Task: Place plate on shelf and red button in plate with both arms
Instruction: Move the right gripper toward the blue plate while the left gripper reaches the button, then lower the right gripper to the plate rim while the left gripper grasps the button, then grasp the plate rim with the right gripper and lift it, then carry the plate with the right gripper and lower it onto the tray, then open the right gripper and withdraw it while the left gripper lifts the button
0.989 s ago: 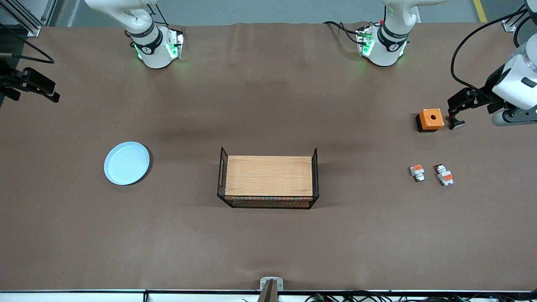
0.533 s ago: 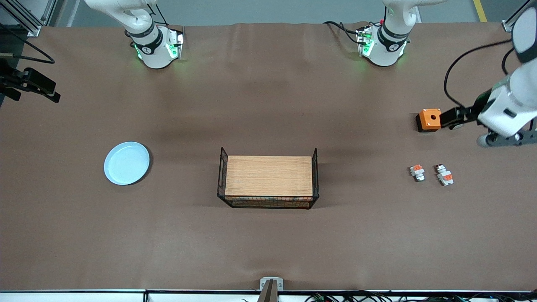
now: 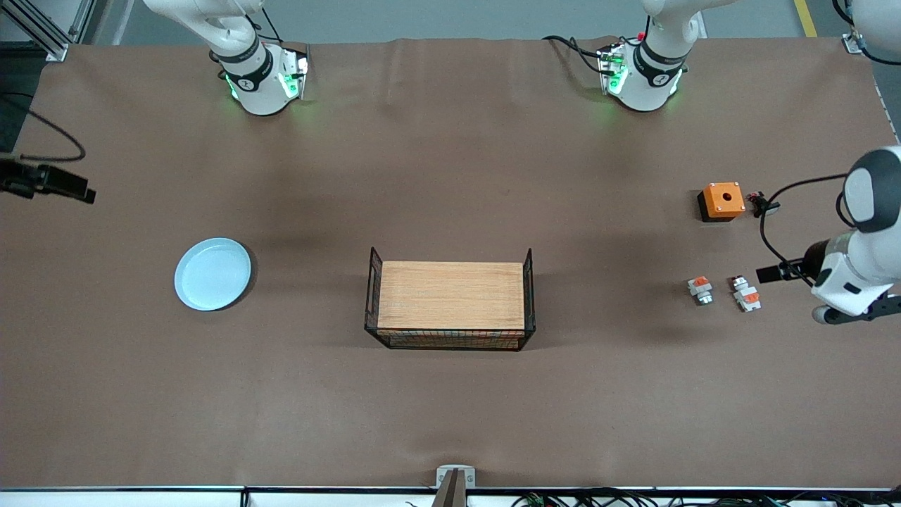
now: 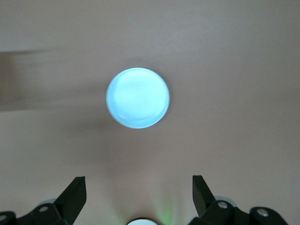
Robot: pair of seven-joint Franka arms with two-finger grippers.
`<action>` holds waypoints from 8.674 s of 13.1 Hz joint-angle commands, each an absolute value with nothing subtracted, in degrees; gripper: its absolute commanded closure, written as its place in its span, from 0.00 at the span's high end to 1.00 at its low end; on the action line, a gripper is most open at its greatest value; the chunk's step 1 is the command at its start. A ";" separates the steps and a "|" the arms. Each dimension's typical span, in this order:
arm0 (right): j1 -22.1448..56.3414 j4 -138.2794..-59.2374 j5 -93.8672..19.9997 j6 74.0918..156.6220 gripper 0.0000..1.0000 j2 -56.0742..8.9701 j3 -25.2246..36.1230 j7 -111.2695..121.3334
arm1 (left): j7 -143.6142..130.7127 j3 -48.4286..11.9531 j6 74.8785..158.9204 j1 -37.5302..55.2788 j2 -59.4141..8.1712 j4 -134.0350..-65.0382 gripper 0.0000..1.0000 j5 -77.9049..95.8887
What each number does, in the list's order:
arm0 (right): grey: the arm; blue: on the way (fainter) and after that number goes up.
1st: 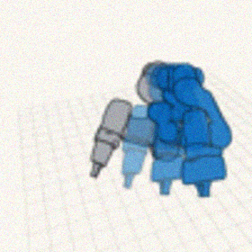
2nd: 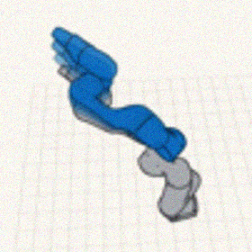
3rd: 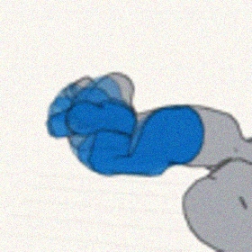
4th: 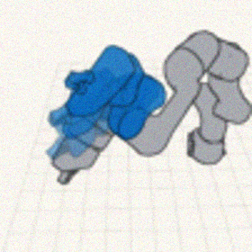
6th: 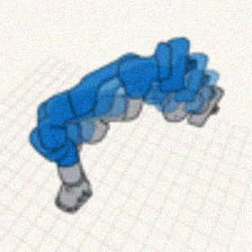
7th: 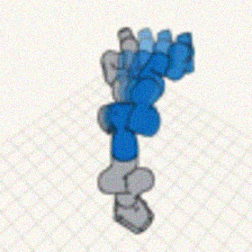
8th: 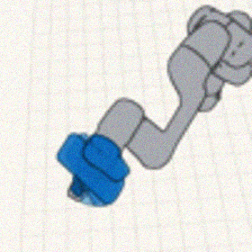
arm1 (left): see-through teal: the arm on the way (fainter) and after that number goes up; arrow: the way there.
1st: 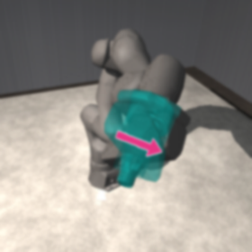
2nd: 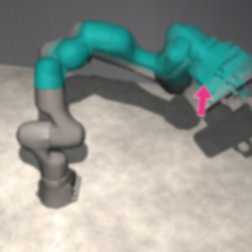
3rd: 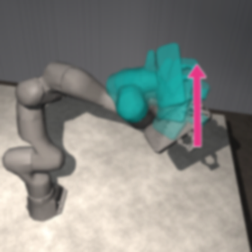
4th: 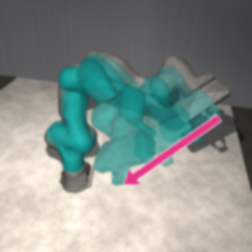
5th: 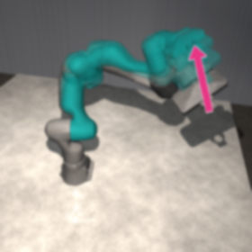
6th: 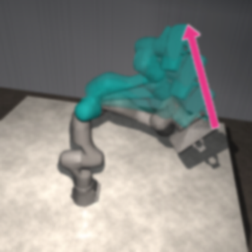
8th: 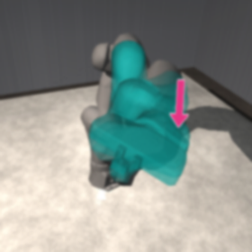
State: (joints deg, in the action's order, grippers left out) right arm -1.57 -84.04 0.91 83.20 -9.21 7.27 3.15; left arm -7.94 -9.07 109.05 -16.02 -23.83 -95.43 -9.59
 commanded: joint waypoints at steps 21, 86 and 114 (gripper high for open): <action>-8.00 -120.59 1.41 141.06 1.00 -23.02 6.59 10.81 | -8.26 -9.49 131.13 -21.62 -36.21 -102.83 0.73 -10.63; 44.91 -82.79 -14.94 111.79 0.00 -24.69 5.18 -108.19 | -13.71 -22.76 103.54 -22.33 -24.79 -88.51 0.00 -9.84; 35.70 -78.56 -8.97 80.26 1.00 -9.43 7.12 -82.05 | -33.36 -38.30 94.75 -22.24 -21.45 -83.14 0.00 -4.14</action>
